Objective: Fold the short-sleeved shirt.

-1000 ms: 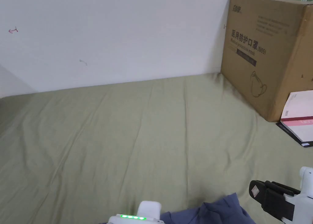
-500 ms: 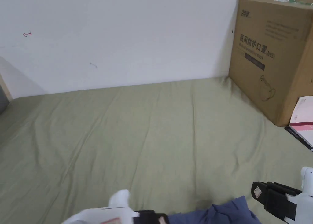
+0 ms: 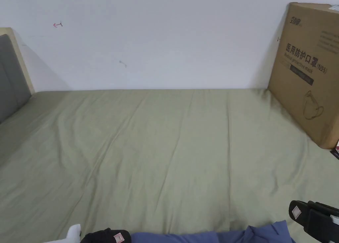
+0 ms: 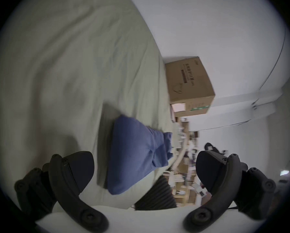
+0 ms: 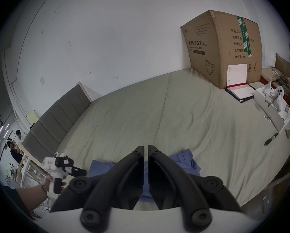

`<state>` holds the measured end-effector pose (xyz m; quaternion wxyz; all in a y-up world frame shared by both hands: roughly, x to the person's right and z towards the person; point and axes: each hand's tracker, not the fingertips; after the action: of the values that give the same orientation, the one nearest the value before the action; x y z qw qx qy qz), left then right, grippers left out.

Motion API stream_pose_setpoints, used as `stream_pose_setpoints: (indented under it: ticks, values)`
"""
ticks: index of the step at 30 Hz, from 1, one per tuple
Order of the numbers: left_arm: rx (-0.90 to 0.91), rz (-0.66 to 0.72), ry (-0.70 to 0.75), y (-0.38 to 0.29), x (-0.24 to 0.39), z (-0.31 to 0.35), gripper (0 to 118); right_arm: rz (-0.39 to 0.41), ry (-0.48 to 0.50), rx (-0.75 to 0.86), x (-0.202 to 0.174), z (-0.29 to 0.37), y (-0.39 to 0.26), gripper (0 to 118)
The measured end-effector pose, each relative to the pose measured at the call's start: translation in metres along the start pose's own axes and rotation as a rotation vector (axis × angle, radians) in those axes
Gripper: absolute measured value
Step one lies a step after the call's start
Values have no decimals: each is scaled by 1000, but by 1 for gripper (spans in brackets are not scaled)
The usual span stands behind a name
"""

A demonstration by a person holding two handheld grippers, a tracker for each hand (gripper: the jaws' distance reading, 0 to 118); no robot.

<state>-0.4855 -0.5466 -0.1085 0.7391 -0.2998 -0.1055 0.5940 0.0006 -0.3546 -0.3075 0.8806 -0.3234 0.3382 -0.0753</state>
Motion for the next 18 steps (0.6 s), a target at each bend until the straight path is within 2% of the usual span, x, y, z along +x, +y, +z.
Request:
stream_pose_setpoints:
  ticks: [3,6,10,11,12,13,14,15,16,17,18]
  values:
    - [-59,125,-75,-9,-30,-35,118,11,-6,6,-5,3,1,4]
    - [-67,131,-227,-4,-22,-57,118,15,6,16,-7,5,1,4]
    - [-100,74,-197,-1,-22,-78,118,38,-3,-8,-10,3,0,4]
    - [-100,63,-200,0,-23,-77,110,37,-3,-13,-10,3,-1,4]
    - [-87,59,-193,-3,-26,-76,87,35,-2,-17,-10,2,-2,4]
    - [-57,40,-133,-3,-30,-71,37,31,-3,-21,-6,1,-4,4]
    - [-44,39,-16,-2,-34,-68,10,27,-4,-23,-5,0,-5,4]
    - [-56,23,190,-3,-40,-70,10,21,-4,-26,-4,-1,-6,4]
    - [-58,49,57,-3,-47,-62,10,14,-3,-31,-2,-2,-8,4]
    - [-36,54,9,0,-33,-59,10,9,-4,-36,-1,-3,-9,4]
    - [-64,-8,145,2,-22,-61,10,5,-5,-40,0,-3,-10,4]
